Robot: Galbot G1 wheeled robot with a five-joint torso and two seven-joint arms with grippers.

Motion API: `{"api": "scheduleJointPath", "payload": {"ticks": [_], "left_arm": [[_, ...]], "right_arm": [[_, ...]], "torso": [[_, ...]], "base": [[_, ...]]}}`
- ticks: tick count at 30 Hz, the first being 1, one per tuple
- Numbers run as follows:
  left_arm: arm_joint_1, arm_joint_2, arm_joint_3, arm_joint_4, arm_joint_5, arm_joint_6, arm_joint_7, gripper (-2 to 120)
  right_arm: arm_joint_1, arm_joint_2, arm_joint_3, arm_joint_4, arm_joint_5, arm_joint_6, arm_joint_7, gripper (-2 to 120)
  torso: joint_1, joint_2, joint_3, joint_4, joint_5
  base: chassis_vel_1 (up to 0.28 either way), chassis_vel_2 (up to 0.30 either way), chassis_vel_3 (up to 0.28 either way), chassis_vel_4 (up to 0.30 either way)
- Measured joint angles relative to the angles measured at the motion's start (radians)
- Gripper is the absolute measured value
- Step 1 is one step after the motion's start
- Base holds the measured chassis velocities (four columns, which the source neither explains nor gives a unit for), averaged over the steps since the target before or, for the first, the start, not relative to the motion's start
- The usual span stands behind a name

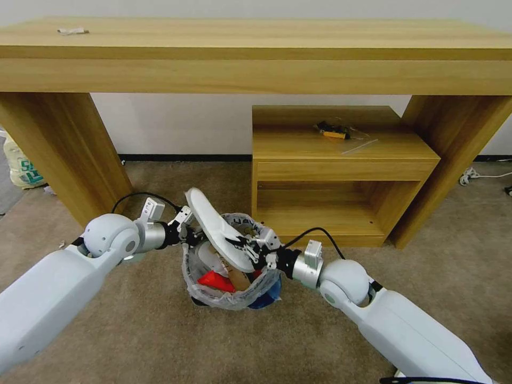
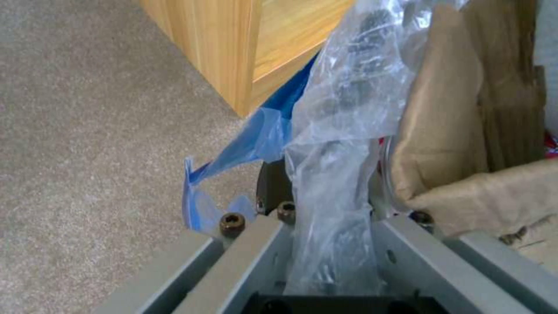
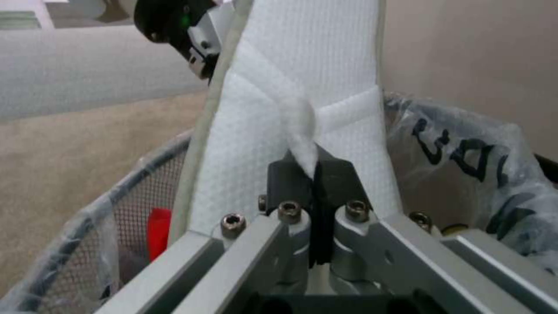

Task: Pick up the trash bin and place the garbage on the floor into it.

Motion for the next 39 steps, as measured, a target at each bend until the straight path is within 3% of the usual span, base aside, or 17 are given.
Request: {"api": "scheduleJointPath", "payload": {"ticks": [6,11,20,26,28,30,32,39], "left_arm": [[0.005,-0.003,-0.005,-0.007,0.003,0.000,0.000,0],[0.030,-0.003,-0.027,-0.011,0.012,0.000,0.004,0],[0.051,0.005,-0.048,-0.011,0.026,0.000,0.010,0],[0.055,0.007,-0.054,-0.011,0.028,0.000,0.011,0],[0.066,0.012,-0.064,-0.016,0.029,0.000,0.011,0],[0.072,0.013,-0.069,-0.019,0.029,0.000,0.010,0],[0.105,0.017,-0.089,-0.037,0.034,0.000,0.006,0],[0.138,0.018,-0.109,-0.063,0.046,0.000,0.000,0]], "right_arm": [[-0.003,-0.003,0.006,0.016,-0.011,-0.015,0.008,0],[-0.018,-0.019,0.027,0.052,-0.009,-0.020,0.040,22],[-0.044,-0.041,0.053,0.099,0.008,-0.027,0.069,47],[-0.058,-0.045,0.076,0.123,0.013,-0.030,0.086,74],[-0.070,-0.048,0.114,0.150,0.024,-0.037,0.117,84],[-0.074,-0.050,0.125,0.156,0.027,-0.039,0.128,86],[-0.091,-0.057,0.168,0.174,0.042,-0.046,0.186,97],[-0.177,-0.057,0.278,0.154,0.044,-0.064,0.292,100]], "torso": [[0.000,0.000,0.000,0.0000,0.0000],[0.000,0.000,0.000,0.0000,0.0000],[0.000,0.000,0.000,0.0000,0.0000],[0.000,0.000,0.000,0.0000,0.0001],[0.000,0.000,0.000,0.0000,0.0001],[0.000,0.000,0.000,0.0000,0.0001],[0.000,0.000,0.000,0.0001,0.0001],[0.000,0.000,0.000,0.0001,0.0001]], "base": [[0.000,0.000,0.000,0.000],[0.000,0.000,0.000,0.000],[0.000,0.000,0.000,0.000],[0.000,0.000,0.000,0.000],[0.000,0.000,0.000,0.000],[0.000,0.000,0.000,0.000],[0.000,0.000,0.000,0.000],[0.000,0.000,0.000,0.000]]}}
